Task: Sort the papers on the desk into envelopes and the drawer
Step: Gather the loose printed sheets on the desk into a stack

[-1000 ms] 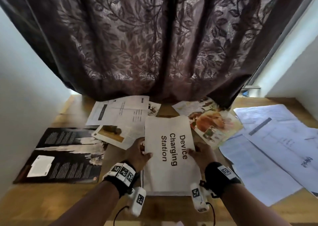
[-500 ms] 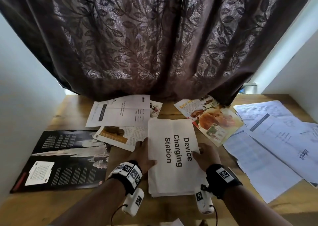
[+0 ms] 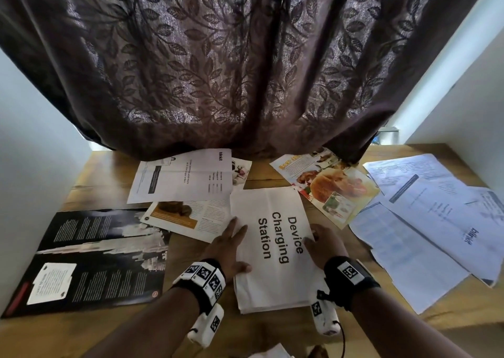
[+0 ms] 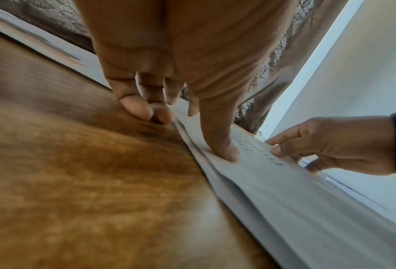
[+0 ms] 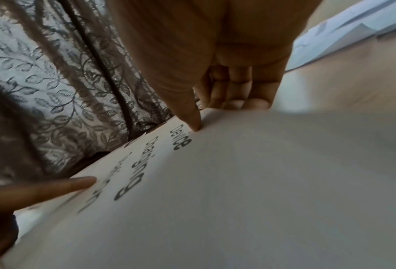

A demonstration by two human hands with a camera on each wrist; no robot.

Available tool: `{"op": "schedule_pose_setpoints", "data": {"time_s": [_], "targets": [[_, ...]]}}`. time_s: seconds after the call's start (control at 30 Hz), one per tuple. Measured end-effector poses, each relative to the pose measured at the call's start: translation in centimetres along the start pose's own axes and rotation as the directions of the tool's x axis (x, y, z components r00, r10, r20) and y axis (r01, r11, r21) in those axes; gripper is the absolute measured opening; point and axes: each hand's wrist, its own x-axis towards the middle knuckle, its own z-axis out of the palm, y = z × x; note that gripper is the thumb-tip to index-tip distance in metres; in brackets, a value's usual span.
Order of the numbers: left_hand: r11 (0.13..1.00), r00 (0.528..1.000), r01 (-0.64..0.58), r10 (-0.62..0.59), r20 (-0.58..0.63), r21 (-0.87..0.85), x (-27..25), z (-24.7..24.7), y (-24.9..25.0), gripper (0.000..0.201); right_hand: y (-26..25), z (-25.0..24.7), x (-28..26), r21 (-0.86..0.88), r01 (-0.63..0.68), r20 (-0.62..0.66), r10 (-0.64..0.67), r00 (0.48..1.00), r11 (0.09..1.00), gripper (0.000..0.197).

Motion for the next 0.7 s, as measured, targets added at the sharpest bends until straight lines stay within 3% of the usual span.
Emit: {"op": "schedule_pose_setpoints", "data": {"time_s": [0.07, 0.17, 0.23, 0.33, 0.47, 0.57, 0.7], "targets": [[0.999, 1.0, 0.002, -0.003, 0.026, 0.054, 0.1, 0.0, 0.1, 0.104, -0.2, 0.4, -0.2, -0.135, 0.027, -0.059, -0.035, 0.998, 0.991, 0.042], [0.996, 0.998, 0.007, -0.012, 0.055, 0.088, 0.2, 0.1, 0.2, 0.103, -2.1, 1.1, -0.9, -0.263, 0.246, -0.124, -0.285, 0.95, 0.933, 0.066], [0.992, 0.997, 0.006, -0.016, 0.073, 0.126, 0.4, 0.1, 0.4, 0.102, -4.5, 1.8, -1.3, -0.155, 0.434, -0.019, -0.442, 0.897, 0.887, 0.076], [0.988, 0.995, 0.025, -0.038, 0.087, 0.151, 0.9, 0.3, 0.3, 0.105, -8.4, 3.6, -0.9, 0.036, 0.519, 0.243, -0.511, 0.825, 0.854, 0.093], [0.997, 0.998, 0.064, -0.065, 0.01, 0.043, 1.5, 0.9, -0.5, 0.123, -10.2, 6.3, 1.8, -0.081, 0.631, 0.465, -0.53, 0.709, 0.772, 0.11], [0.995, 0.997, 0.076, -0.077, 0.012, 0.057, 1.4, 0.9, -0.6, 0.126, -8.6, 6.4, 4.0, -0.217, 0.66, 0.458, -0.522, 0.72, 0.72, 0.111], [0.994, 0.998, 0.028, -0.033, 0.051, 0.108, 1.2, 0.7, -0.3, 0.122, -4.9, 4.6, 6.5, -0.362, 0.571, 0.389, -0.437, 0.811, 0.737, 0.122]]}}
